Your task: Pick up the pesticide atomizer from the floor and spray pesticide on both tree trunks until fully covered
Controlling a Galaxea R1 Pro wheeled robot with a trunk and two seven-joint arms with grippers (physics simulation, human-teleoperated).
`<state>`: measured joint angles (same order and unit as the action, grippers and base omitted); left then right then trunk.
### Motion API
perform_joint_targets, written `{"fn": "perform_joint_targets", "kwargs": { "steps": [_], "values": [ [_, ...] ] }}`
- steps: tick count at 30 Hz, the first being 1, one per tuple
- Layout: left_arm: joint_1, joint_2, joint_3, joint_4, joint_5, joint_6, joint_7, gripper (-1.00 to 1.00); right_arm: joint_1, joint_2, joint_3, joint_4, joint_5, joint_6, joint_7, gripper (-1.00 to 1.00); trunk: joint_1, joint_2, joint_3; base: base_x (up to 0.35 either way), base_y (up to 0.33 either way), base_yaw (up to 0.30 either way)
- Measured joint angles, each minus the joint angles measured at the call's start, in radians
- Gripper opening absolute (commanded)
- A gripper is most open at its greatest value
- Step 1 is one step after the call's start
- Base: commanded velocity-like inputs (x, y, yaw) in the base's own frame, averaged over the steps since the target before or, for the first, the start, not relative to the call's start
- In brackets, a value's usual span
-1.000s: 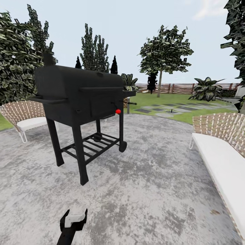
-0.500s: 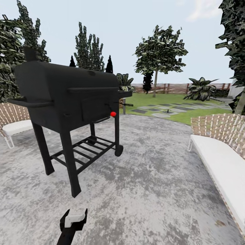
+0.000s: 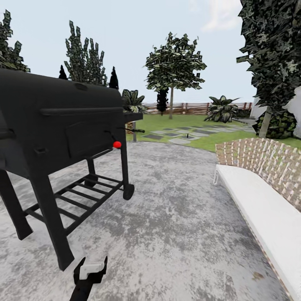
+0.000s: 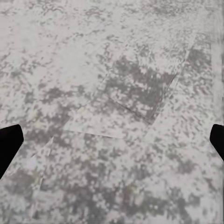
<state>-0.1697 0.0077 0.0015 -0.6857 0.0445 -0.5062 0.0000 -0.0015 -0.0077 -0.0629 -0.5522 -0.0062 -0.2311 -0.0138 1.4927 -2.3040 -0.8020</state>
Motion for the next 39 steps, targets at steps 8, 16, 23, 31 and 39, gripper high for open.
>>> {"fn": "perform_joint_targets", "kwargs": {
  "steps": [8, 16, 23, 31, 39],
  "values": [
    [0.000, 0.000, 0.000, 0.000, 0.000, 0.000, 0.000, 1.00, 0.000, -0.001, 0.000, -0.001, 0.000, 0.000, 0.000, 1.00, 0.000, 0.000, 0.000, 0.336, 0.000, -0.281],
    [0.000, 0.000, 0.000, -0.001, 0.000, 0.000, 0.000, 1.00, 0.000, -0.001, 0.000, -0.002, -0.001, 0.000, 0.000, 1.00, 0.000, 0.000, 0.000, 0.336, 0.000, -0.281],
    [0.000, 0.000, 0.000, -0.001, 0.000, 0.000, 0.000, 1.00, 0.000, 0.000, 0.000, -0.002, 0.000, 0.000, 0.000, 1.00, 0.000, 0.000, 0.000, 0.336, 0.000, -0.142],
    [0.000, 0.000, 0.000, -0.001, 0.001, 0.000, 0.000, 1.00, 0.000, 0.000, 0.001, -0.002, 0.000, 0.000, -0.001, 1.00, 0.000, 0.000, 0.000, 0.336, 0.000, -0.006],
    [0.000, 0.000, 0.000, 0.000, 0.001, 0.000, 0.000, 1.00, 0.000, 0.000, 0.002, 0.000, 0.000, -0.001, -0.003, 1.00, 0.000, 0.000, 0.000, 0.336, 0.000, 0.000]
  ]
}}
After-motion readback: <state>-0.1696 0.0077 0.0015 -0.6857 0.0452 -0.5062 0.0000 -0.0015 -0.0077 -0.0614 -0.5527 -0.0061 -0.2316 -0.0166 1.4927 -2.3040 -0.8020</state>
